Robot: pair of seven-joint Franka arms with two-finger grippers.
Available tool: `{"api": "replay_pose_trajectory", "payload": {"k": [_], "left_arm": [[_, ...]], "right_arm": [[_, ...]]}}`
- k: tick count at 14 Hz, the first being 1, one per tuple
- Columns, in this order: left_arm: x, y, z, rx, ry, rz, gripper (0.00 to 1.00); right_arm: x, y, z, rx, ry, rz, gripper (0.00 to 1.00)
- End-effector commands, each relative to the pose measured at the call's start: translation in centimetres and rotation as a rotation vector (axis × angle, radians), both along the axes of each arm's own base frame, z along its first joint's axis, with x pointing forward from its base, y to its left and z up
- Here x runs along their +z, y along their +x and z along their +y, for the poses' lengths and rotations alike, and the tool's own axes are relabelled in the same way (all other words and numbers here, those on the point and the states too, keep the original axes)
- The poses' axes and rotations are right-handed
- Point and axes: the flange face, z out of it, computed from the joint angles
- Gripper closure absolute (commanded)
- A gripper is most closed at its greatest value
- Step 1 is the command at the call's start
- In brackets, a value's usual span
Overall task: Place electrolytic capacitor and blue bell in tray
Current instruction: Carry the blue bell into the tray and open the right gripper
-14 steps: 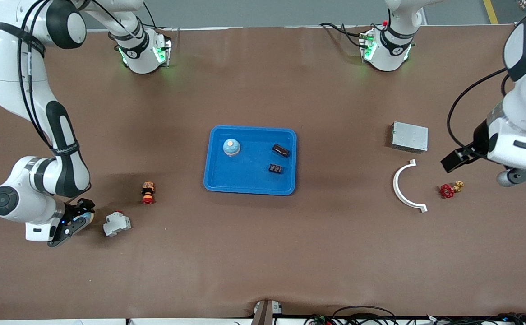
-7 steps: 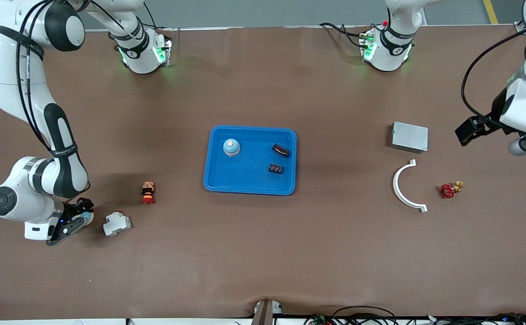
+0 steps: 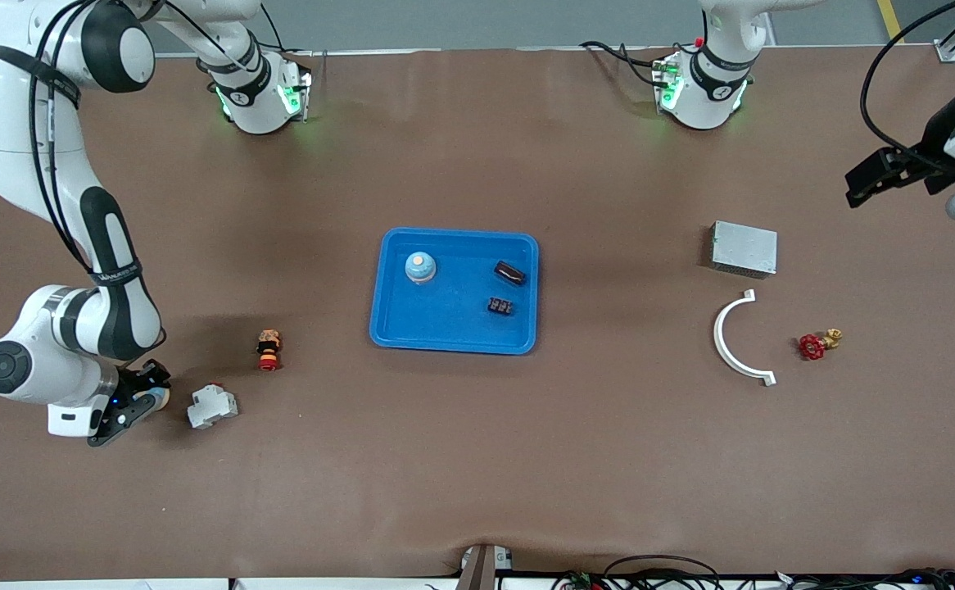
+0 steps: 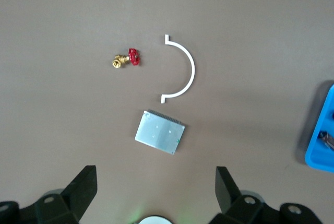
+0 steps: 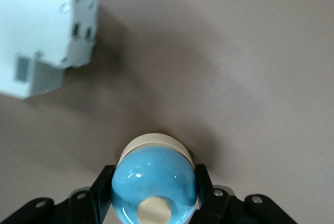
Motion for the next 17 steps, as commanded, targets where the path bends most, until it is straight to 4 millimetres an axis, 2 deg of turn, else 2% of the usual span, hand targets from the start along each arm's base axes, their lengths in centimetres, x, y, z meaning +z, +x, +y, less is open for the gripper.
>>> {"api": "replay_pose_trajectory", "payload": {"k": [1,3,4,6,7,10,12,13,14,17], "left_arm": [[0.3,-2.7,0.1,-0.028,-0.021,0.003,0.0],[0.6,-3.0,-0.2,-0.032,-0.03,-0.005,0.0],[0.7,-2.9,-0.3,-0.032,-0.049,-0.011,0.0],[0.6,-2.6,-0.6,-0.042,-0.085,-0.009,0.0],[0.6,-2.6,-0.6,-0.046,-0.087,-0.009,0.0],[0.6,-2.4,-0.5,-0.12,-0.099,-0.008,0.0],[0.6,-2.3,-0.6,-0.131,-0.114,-0.014,0.0],[0.4,-2.2,-0.5,-0.129,-0.114,-0.011,0.0],[0.2,-2.1,-0.6,-0.13,-0.114,-0.006,0.0],[0.0,-1.7,-0.4,-0.125,-0.115,-0.009,0.0]], "right_arm": [[7.3,-0.3,3.9,-0.046,0.021,0.059,0.94],[12.0,-1.2,8.8,-0.207,-0.015,0.108,0.93],[13.5,-1.8,11.7,-0.262,-0.035,0.133,0.92],[14.8,-2.8,17.3,-0.36,-0.074,0.172,0.89],[15.0,-3.4,21.3,-0.404,-0.099,0.181,0.89],[14.6,-5.7,32.3,-0.562,-0.084,0.192,0.88],[14.1,-6.7,37.8,-0.645,-0.051,0.166,0.87],[14.0,-7.2,40.1,-0.668,-0.035,0.141,0.87],[13.0,-7.9,42.1,-0.677,-0.039,0.141,0.87],[9.3,-9.3,45.8,-0.694,-0.029,0.141,0.84]]}}
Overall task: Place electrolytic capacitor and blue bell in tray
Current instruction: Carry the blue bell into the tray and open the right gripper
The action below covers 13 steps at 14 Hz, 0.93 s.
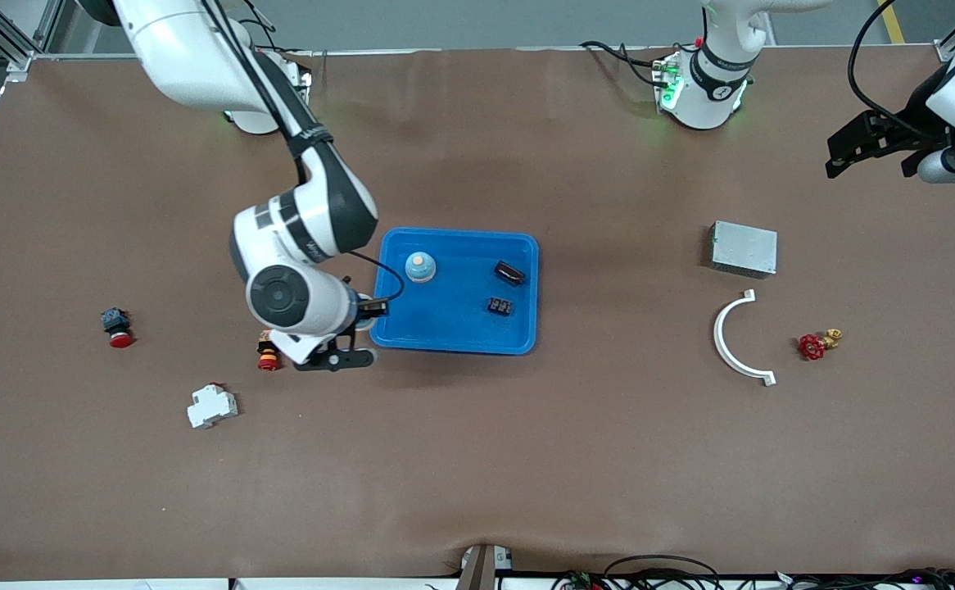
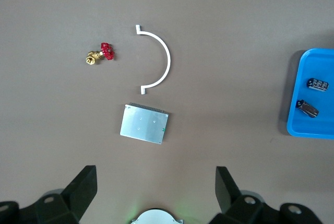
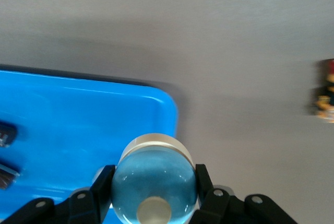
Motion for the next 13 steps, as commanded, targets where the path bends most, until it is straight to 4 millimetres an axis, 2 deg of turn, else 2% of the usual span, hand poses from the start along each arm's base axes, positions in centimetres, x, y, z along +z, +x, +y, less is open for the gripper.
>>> {"api": "replay_pose_trajectory", "payload": {"k": [1,4,8,11,12,13], "left_arm": [[0.0,0.3,0.3,-0.015,-0.026,-0.017,0.0],[0.1,0.4,0.4,-0.013,-0.027,-0.022,0.0],[0.3,0.5,0.5,-0.011,-0.028,-0.034,0.0],[0.3,0.7,0.5,-0.011,-0.029,-0.043,0.0],[0.3,0.8,0.5,-0.01,-0.029,-0.045,0.0],[0.4,0.8,0.5,-0.01,-0.03,-0.051,0.0]], "right_arm": [[-3.4,-1.4,2.9,-0.016,-0.001,0.013,0.84],[-6.7,-3.0,5.6,-0.032,-0.023,0.005,0.84],[-10.4,-3.7,5.8,-0.023,-0.046,0.023,0.81],[-11.6,-4.2,6.0,-0.019,-0.046,0.011,0.78],[-11.9,-4.2,6.0,-0.019,-0.048,0.013,0.75],[-11.9,-4.2,6.0,-0.016,-0.049,0.012,0.53]]}}
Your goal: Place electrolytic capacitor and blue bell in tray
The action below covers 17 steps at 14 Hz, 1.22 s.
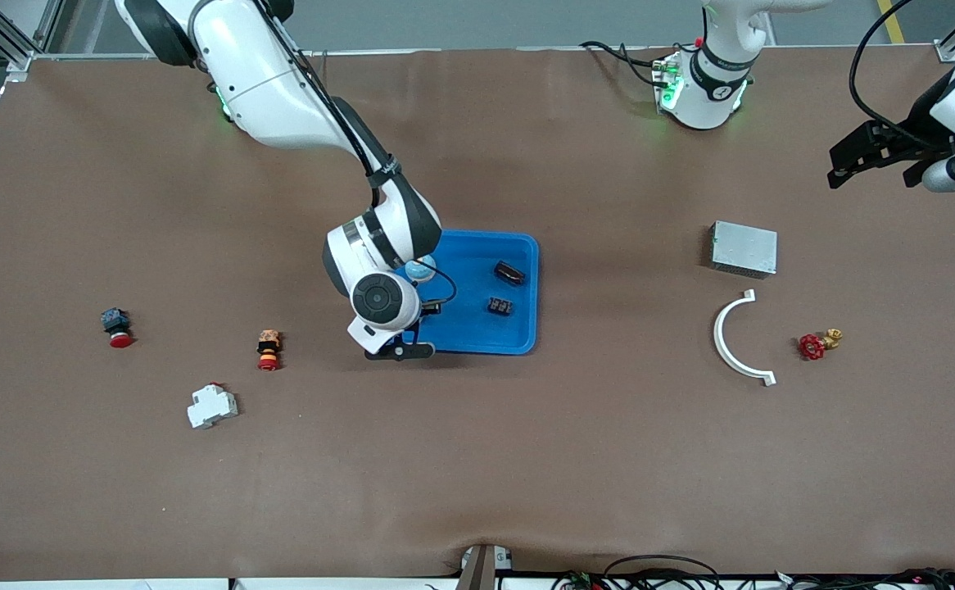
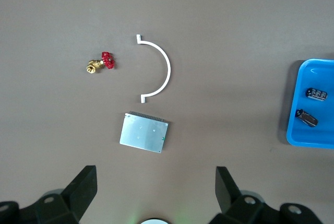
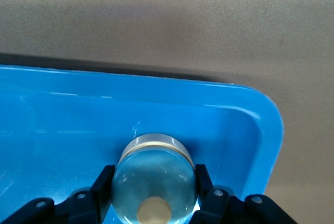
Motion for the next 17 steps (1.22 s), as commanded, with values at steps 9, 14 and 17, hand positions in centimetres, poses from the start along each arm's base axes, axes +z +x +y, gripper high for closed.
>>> {"api": "replay_pose_trajectory", "payload": {"k": [9,14,17], "left_arm": [[0.4,0.0,0.5,-0.013,-0.025,-0.013,0.0],[0.5,0.0,0.5,-0.014,-0.023,-0.015,0.0],[0.8,0.3,0.4,-0.014,-0.025,-0.038,0.0]], "right_arm": [[12.5,-2.6,-0.7,0.025,-0.03,0.136,0.0],[28.7,-5.8,-7.4,0.026,-0.053,0.206,0.0],[34.6,-8.6,-12.7,0.061,-0.081,0.142,0.0]]}}
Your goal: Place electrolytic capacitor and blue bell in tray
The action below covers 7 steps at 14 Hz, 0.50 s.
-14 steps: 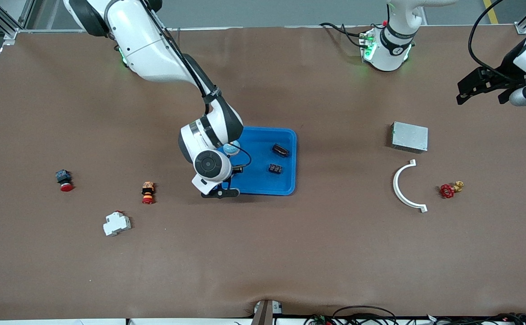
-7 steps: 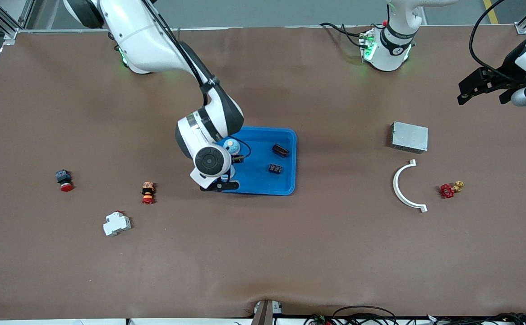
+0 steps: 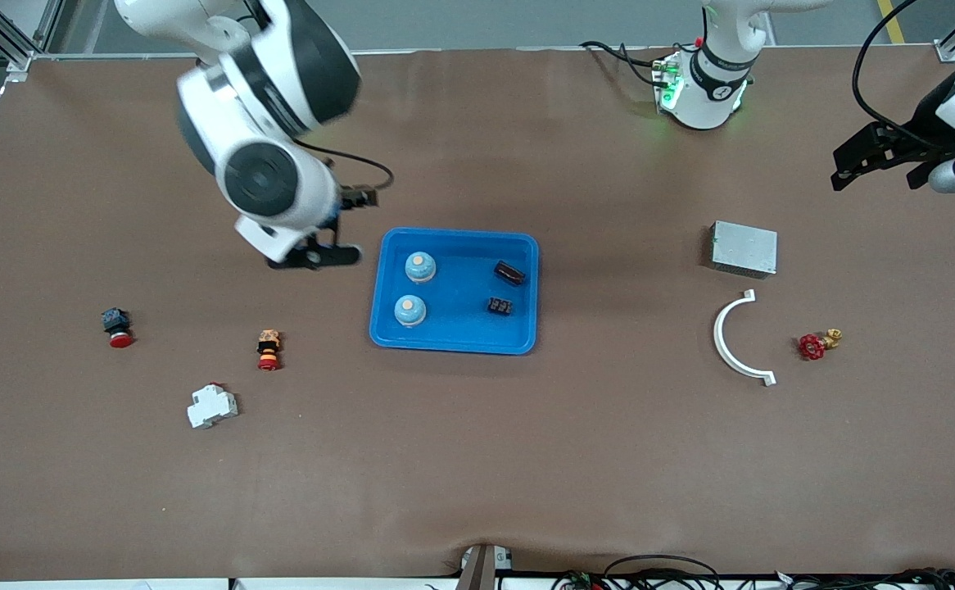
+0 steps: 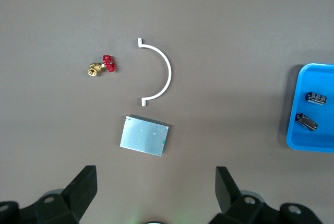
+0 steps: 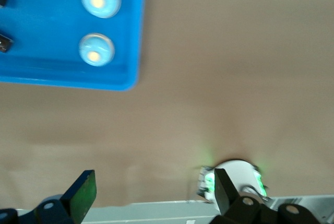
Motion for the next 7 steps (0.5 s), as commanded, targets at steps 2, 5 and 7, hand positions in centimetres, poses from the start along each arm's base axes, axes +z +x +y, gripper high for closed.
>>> {"api": "replay_pose_trajectory", "payload": {"k": [2,5,7], "left_arm": [[0.8,0.0,0.2,-0.016,-0.023,-0.024,0.0],[0.6,0.0,0.1,-0.019,-0.018,-0.022,0.0],[0.6,0.0,-0.1,-0.024,-0.018,-0.02,0.0]], "right_arm": [[3.9,-3.4,-9.0,0.036,0.069,-0.04,0.0],[5.6,-3.5,-16.9,0.031,0.141,-0.063,0.0],[6.8,-2.3,-20.6,-0.021,0.153,-0.101,0.0]]}}
